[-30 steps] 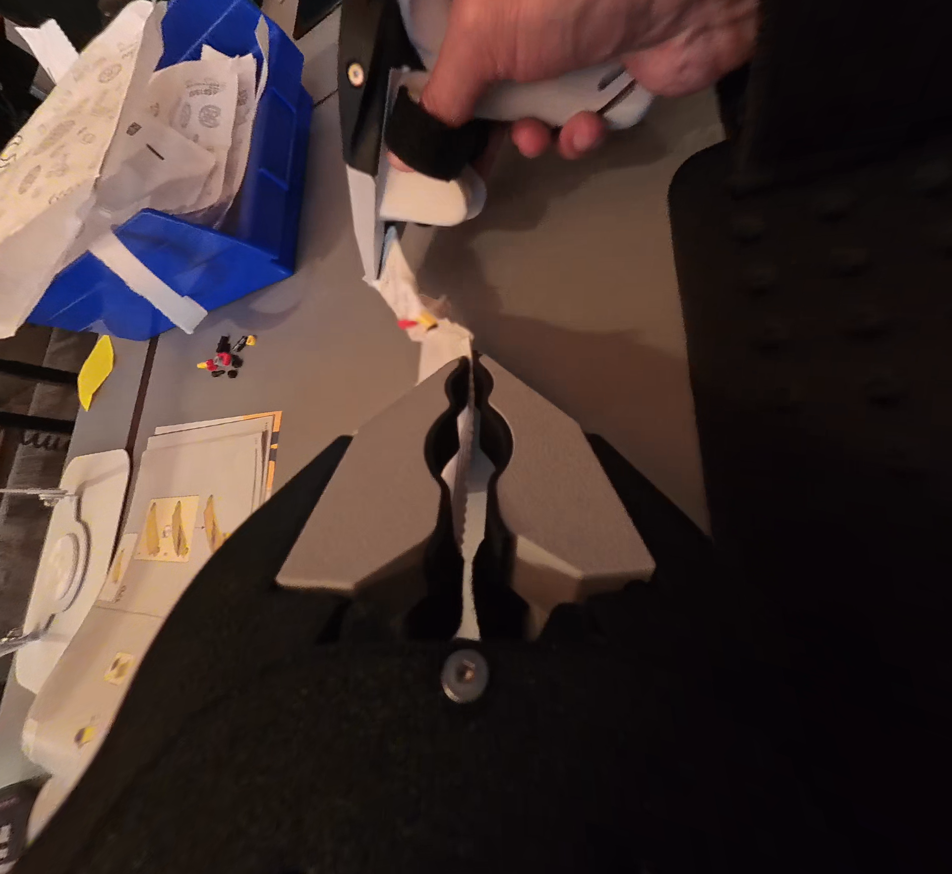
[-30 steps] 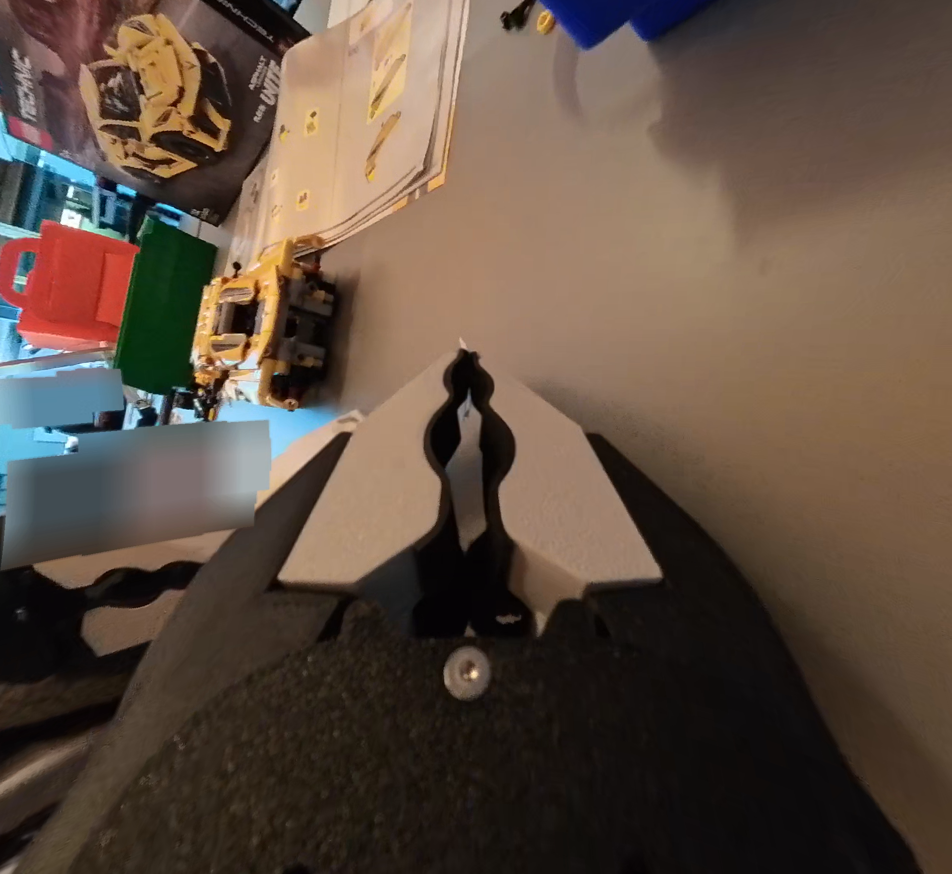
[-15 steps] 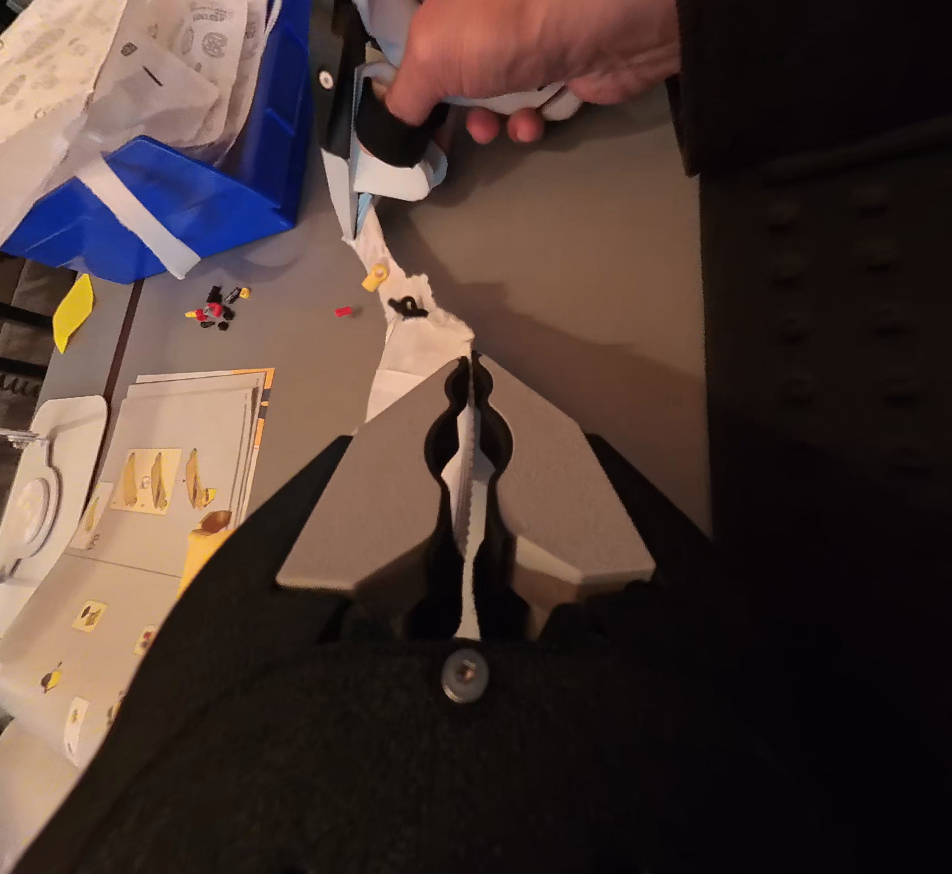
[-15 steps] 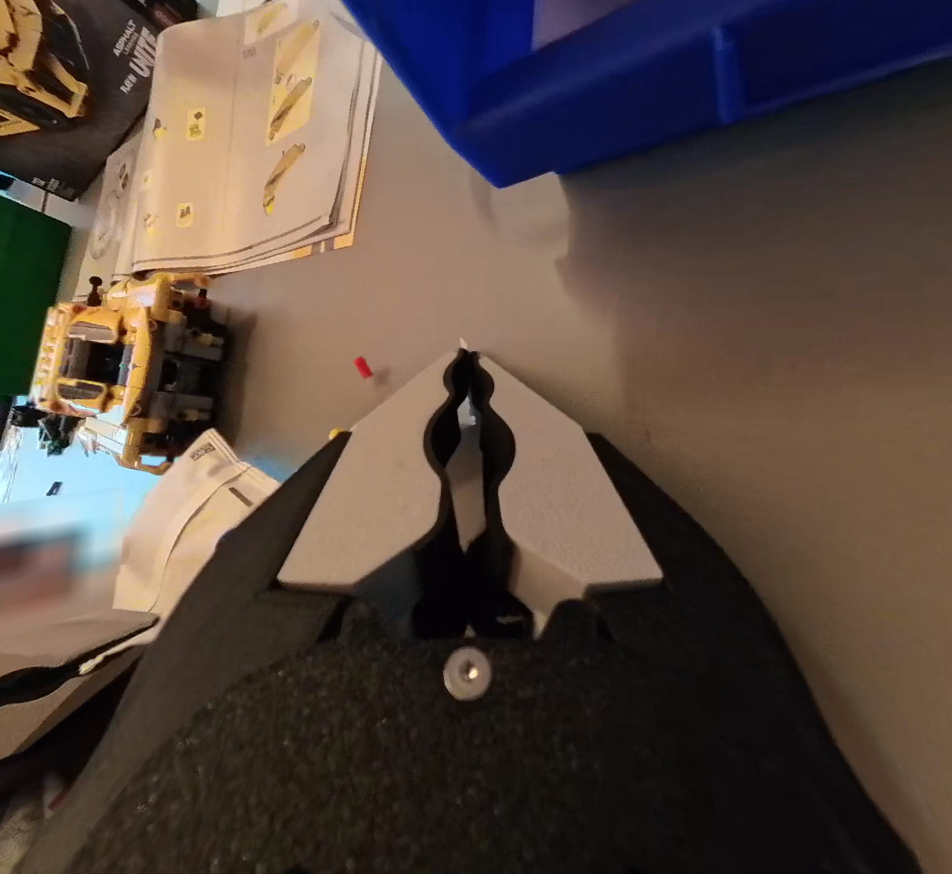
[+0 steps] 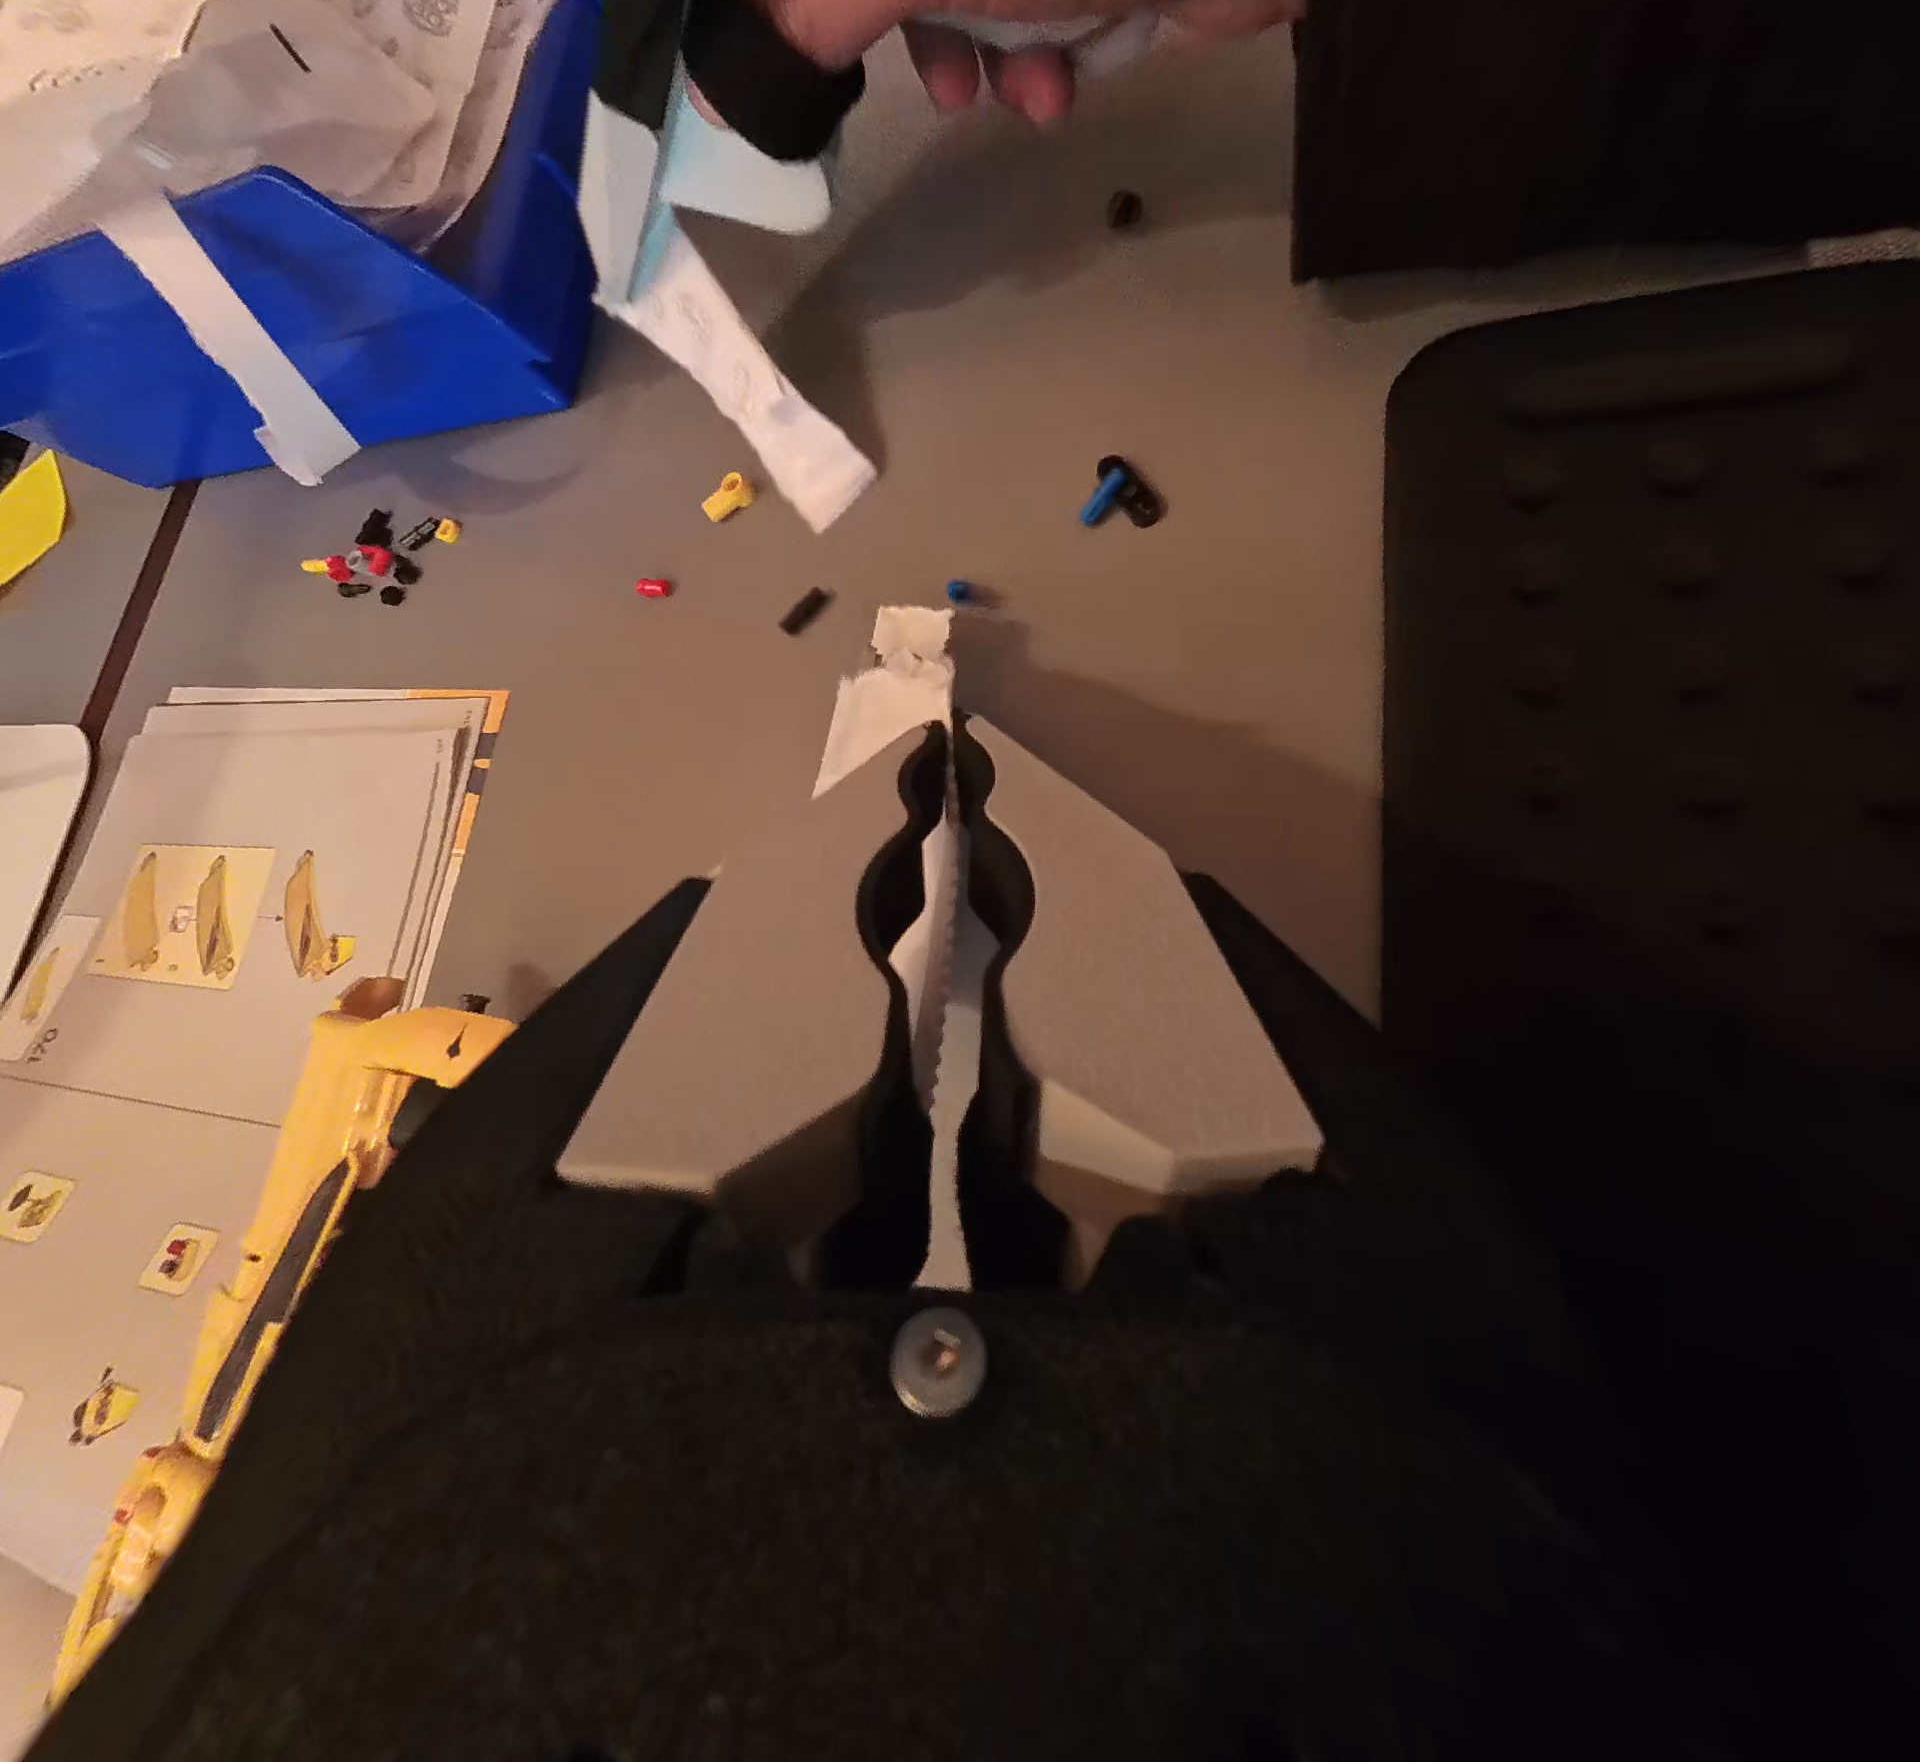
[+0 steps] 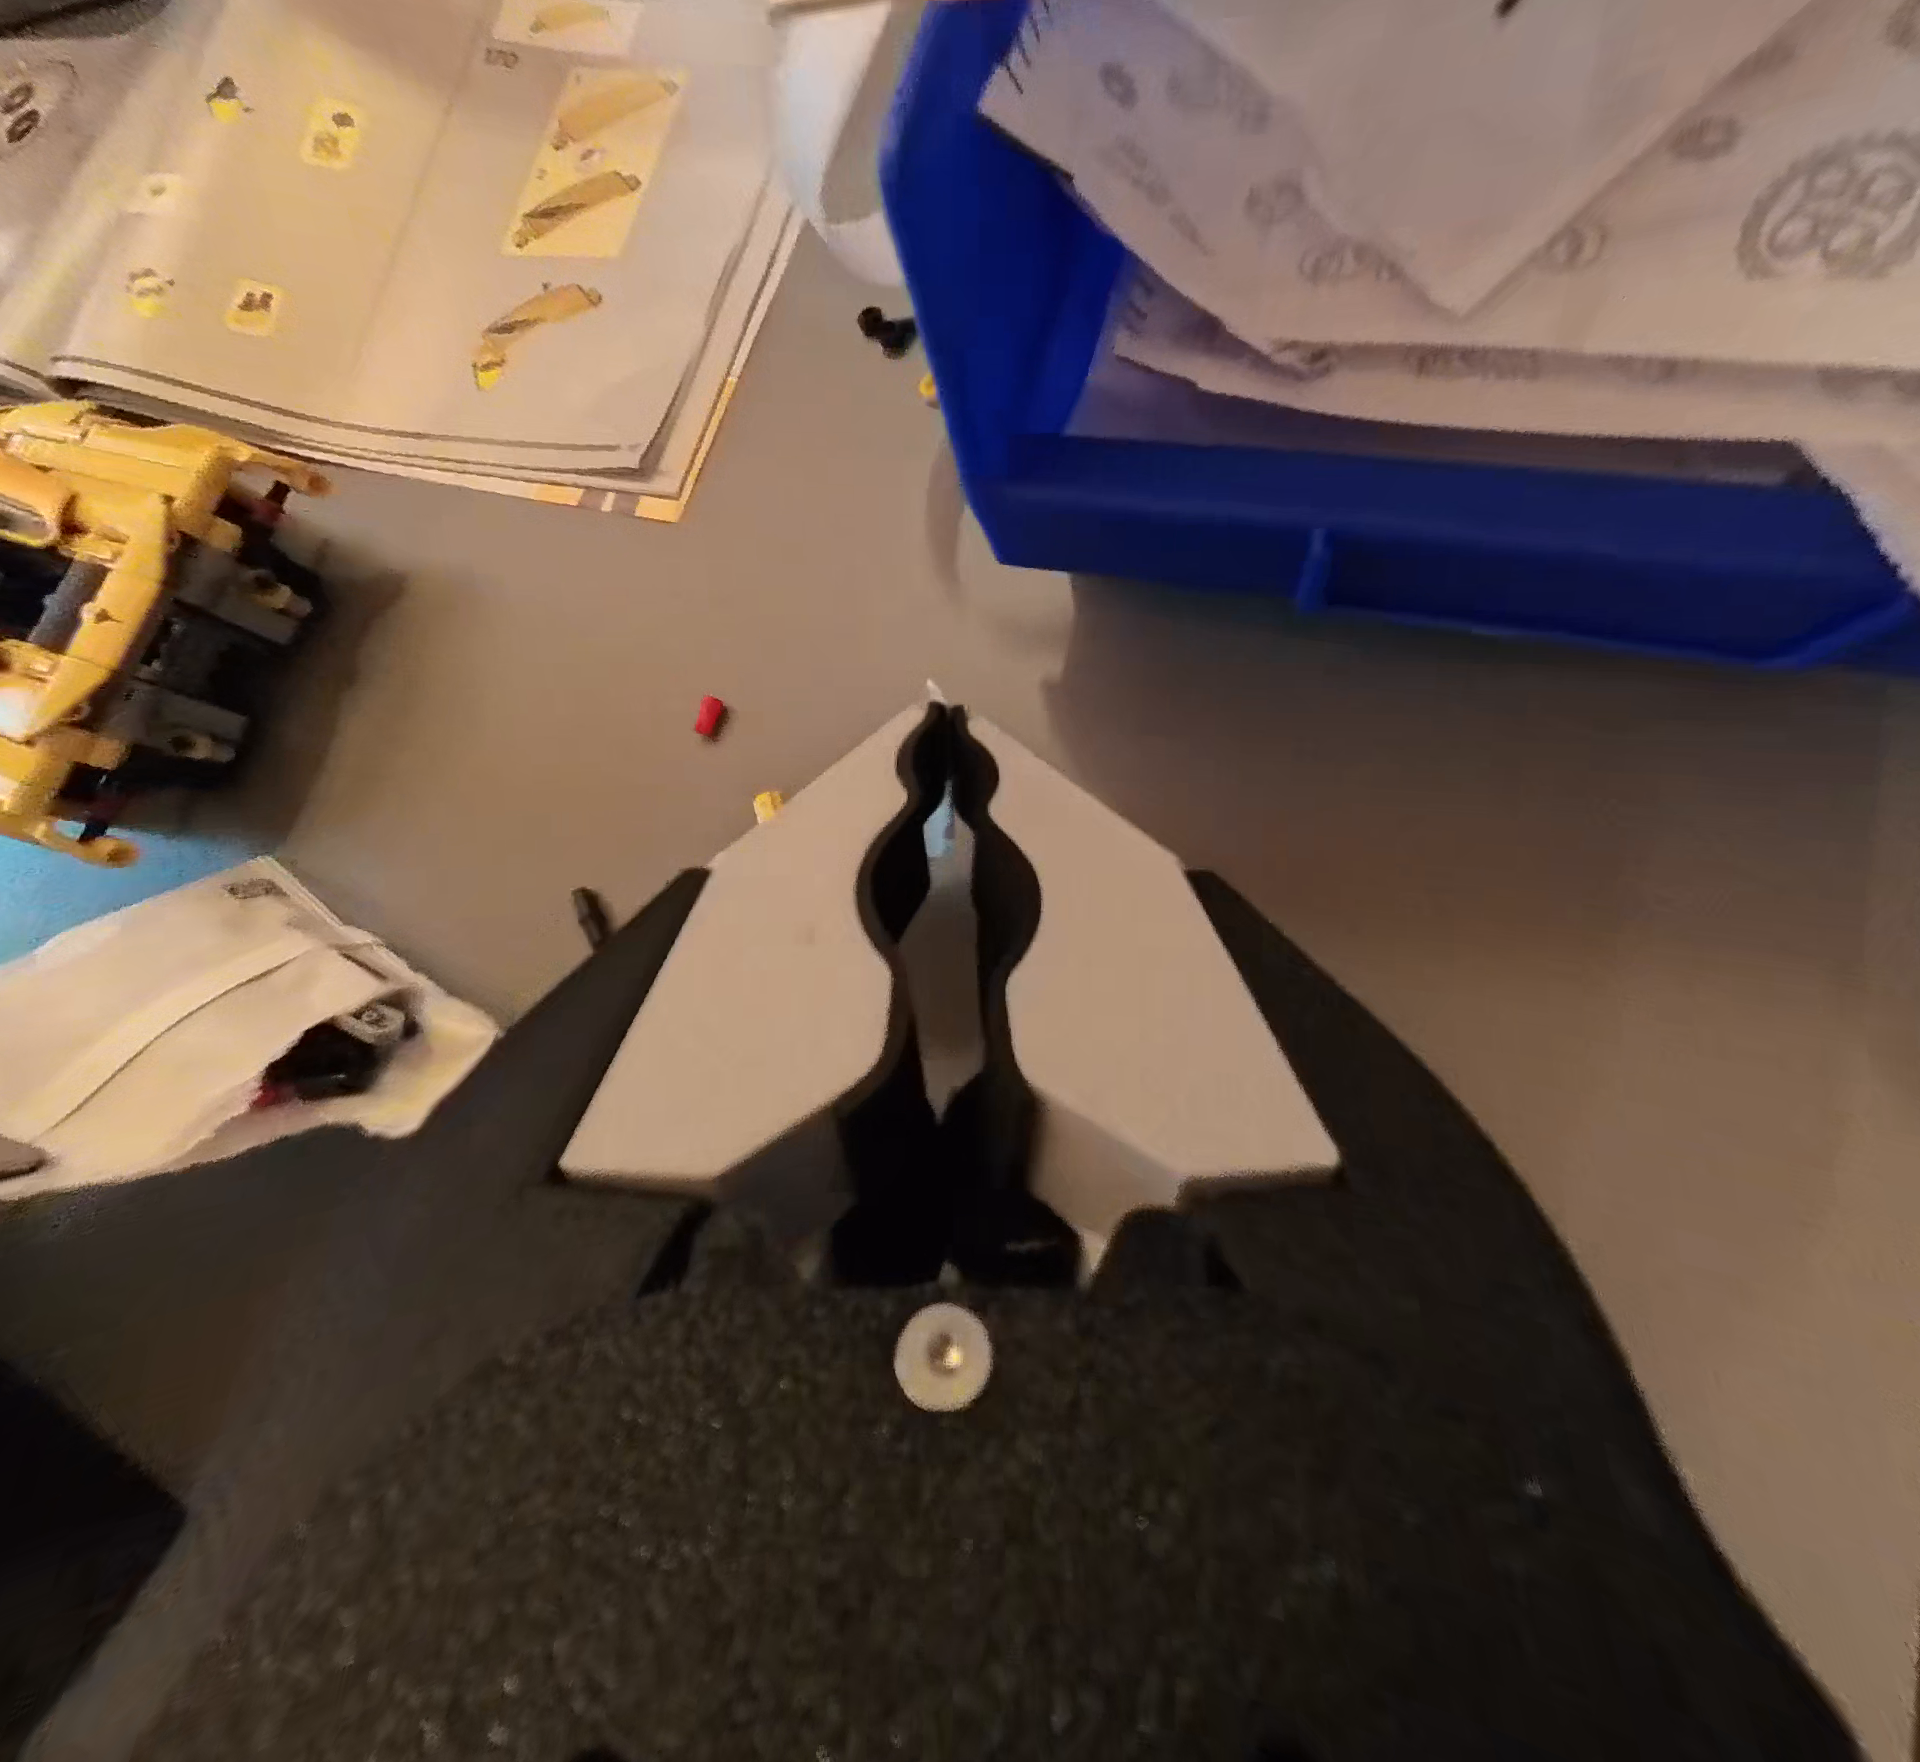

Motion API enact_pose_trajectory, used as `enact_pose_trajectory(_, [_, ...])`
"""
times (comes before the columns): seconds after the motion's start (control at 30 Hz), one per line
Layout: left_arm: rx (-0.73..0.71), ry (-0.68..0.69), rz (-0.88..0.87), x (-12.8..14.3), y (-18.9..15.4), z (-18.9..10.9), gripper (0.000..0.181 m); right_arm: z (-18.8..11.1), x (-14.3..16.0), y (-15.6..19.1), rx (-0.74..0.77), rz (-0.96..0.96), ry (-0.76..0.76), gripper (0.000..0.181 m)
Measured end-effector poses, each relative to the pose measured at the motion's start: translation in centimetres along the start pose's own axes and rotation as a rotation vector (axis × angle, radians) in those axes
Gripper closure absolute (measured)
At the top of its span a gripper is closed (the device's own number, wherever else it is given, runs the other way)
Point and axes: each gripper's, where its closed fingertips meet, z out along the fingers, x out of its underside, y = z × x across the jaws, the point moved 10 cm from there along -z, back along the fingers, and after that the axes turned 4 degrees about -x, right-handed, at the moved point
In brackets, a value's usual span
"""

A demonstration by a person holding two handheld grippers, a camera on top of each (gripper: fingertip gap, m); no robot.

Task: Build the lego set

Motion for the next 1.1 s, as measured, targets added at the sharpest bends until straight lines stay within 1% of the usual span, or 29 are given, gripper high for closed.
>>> enact_pose_trajectory(0.07, [0.005, 0.009, -0.001, 0.1, 0.1, 0.1, 0.181, -0.7, -0.6, 0.7, -0.048, -0.131, -0.056, 0.181])
enact_pose_trajectory(0.1, [0.008, 0.01, -0.006, 0.1, 0.2, 0.0, 0.181, -1.1, -0.8, 0.9, -0.02, -0.223, -0.072, 0.181])
enact_pose_trajectory(0.13, [0.015, 0.009, -0.018, 0.1, 0.3, 0.0, 0.181, -1.6, -1.0, 1.4, -0.003, -0.333, -0.09, 0.181])
enact_pose_trajectory(0.2, [0.018, -0.003, -0.042, 0.1, 0.7, -0.2, 0.181, -2.3, -1.0, 3.3, -0.028, -0.606, -0.132, 0.181])
enact_pose_trajectory(0.23, [0.019, -0.005, -0.048, 0.1, 0.8, -0.2, 0.181, -2.4, -0.7, 4.1, -0.014, -0.735, -0.108, 0.181])
enact_pose_trajectory(0.27, [0.017, -0.005, -0.051, 0.1, 0.9, -0.3, 0.181, -2.4, -0.5, 4.7, 0.03, -0.802, -0.08, 0.181])
enact_pose_trajectory(0.3, [0.012, -0.006, -0.052, 0.1, 1.0, -0.3, 0.181, -2.5, -0.5, 5.0, 0.052, -0.819, -0.074, 0.181])
enact_pose_trajectory(0.33, [0.01, -0.007, -0.055, 0.1, 1.1, -0.3, 0.181, -2.4, -0.4, 5.4, -0.01, -0.796, -0.064, 0.181])
enact_pose_trajectory(0.37, [0.012, -0.007, -0.06, 0.2, 1.2, -0.3, 0.181, -2.1, -0.3, 5.5, -0.087, -0.728, -0.027, 0.181])
enact_pose_trajectory(0.4, [0.015, -0.006, -0.064, 0.2, 1.1, -0.2, 0.181, -2.0, -0.4, 5.1, -0.066, -0.666, 0.002, 0.181])
enact_pose_trajectory(0.43, [0.014, -0.007, -0.066, 0.2, 1.1, -0.2, 0.181, -2.1, -0.6, 4.8, -0.007, -0.664, -0.02, 0.181])
enact_pose_trajectory(0.47, [0.014, -0.007, -0.065, 0.2, 1.0, -0.1, 0.181, -2.2, -0.6, 4.9, -0.018, -0.665, -0.039, 0.181])
enact_pose_trajectory(0.57, [0.016, -0.005, -0.059, 0.3, 0.8, 0.0, 0.181, -1.0, -0.1, 4.6, -0.144, -0.52, 0.088, 0.181])
enact_pose_trajectory(0.6, [0.017, -0.005, -0.058, 0.3, 0.8, 0.0, 0.181, -0.9, -0.2, 3.9, -0.165, -0.431, 0.066, 0.181])
enact_pose_trajectory(0.63, [0.018, -0.005, -0.057, 0.3, 0.9, 0.0, 0.181, -1.2, -0.5, 3.1, -0.213, -0.315, 0.011, 0.181])
enact_pose_trajectory(0.7, [0.022, 0.001, -0.052, 0.4, 0.9, 0.1, 0.181, -2.6, -1.0, 1.5, -0.396, -0.075, -0.116, 0.181])
enact_pose_trajectory(0.77, [0.016, -0.003, -0.045, 0.5, 0.8, 0.1, 0.181, -4.1, -1.4, 0.1, -0.583, 0.112, -0.255, 0.181])
enact_pose_trajectory(0.83, [0.034, -0.01, -0.042, 0.5, 0.6, 0.3, 0.181, -5.6, -1.5, -0.4, -0.752, 0.209, -0.37, 0.181])
enact_pose_trajectory(0.93, [0.045, -0.018, -0.045, 0.4, 0.4, 0.6, 0.181, -7.3, -1.7, -0.2, -1.052, 0.314, -0.53, 0.181])
enact_pose_trajectory(1.0, [0.049, -0.027, -0.049, 0.3, 0.3, 0.6, 0.181, -8.1, -1.7, 0.0, -1.23, 0.374, -0.621, 0.181])
enact_pose_trajectory(1.1, [0.05, -0.032, -0.056, 0.4, 0.3, 0.7, 0.181, -8.8, -1.5, 0.3, -1.446, 0.455, -0.721, 0.181])
